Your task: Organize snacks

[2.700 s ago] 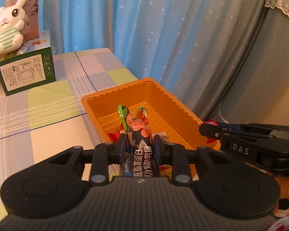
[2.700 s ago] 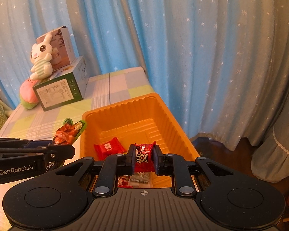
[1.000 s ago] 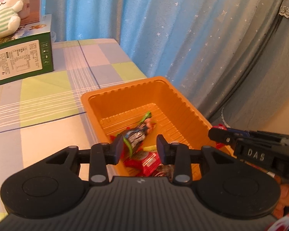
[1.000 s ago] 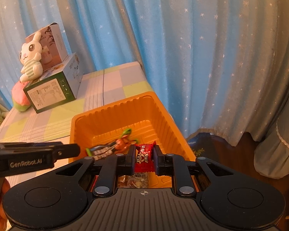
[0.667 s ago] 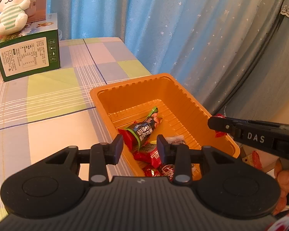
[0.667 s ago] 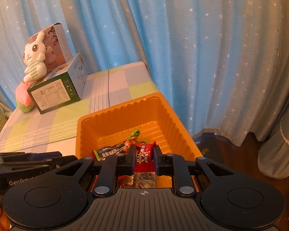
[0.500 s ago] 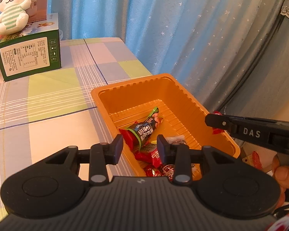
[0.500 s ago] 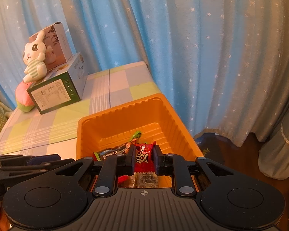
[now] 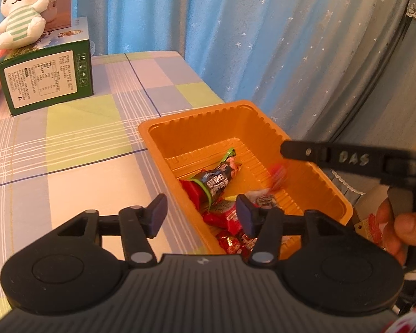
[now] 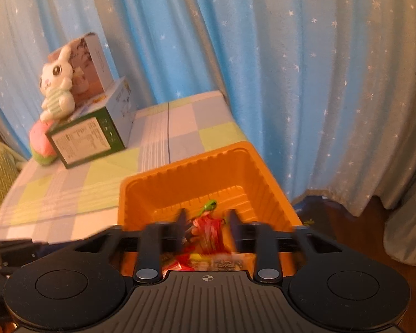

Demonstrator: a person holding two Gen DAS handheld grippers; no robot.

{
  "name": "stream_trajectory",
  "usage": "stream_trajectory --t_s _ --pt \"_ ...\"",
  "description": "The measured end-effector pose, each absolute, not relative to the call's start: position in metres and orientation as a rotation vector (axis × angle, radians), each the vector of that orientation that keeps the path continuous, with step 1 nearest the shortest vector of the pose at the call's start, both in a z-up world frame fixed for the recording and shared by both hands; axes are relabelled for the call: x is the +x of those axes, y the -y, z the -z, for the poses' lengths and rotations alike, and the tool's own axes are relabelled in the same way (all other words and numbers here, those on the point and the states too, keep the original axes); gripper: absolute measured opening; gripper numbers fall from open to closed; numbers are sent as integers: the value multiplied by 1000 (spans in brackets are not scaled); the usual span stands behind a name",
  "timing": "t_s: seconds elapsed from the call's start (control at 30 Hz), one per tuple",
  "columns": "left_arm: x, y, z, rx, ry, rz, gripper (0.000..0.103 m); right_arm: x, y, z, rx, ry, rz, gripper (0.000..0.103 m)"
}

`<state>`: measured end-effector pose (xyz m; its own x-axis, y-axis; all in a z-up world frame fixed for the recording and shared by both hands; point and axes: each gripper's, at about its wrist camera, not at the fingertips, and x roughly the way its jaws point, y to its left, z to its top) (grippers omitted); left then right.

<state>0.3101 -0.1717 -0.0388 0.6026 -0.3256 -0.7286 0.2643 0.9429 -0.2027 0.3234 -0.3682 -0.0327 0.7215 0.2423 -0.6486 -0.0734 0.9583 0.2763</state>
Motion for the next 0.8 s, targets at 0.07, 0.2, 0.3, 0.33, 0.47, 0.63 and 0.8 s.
stream_trajectory --t_s 0.07,0.2,0.3,0.33,0.47,0.63,0.8 --pt "309 169 40 -81 -861 335 60 321 372 33 259 -742 -166 56" --pt "303 165 40 -76 -852 322 71 313 380 33 287 -757 -143 56" --pt "299 162 38 -76 -845 320 79 303 386 34 317 -777 -124 57" --pt "297 161 37 -75 -842 320 80 300 388 34 327 -782 -119 57" --pt "286 159 31 -66 -822 316 88 283 391 30 345 -792 -110 58" --pt "267 156 20 -49 -796 301 98 260 390 20 351 -799 -108 59" --pt "247 148 7 -43 -777 275 102 235 385 6 338 -802 -112 66"
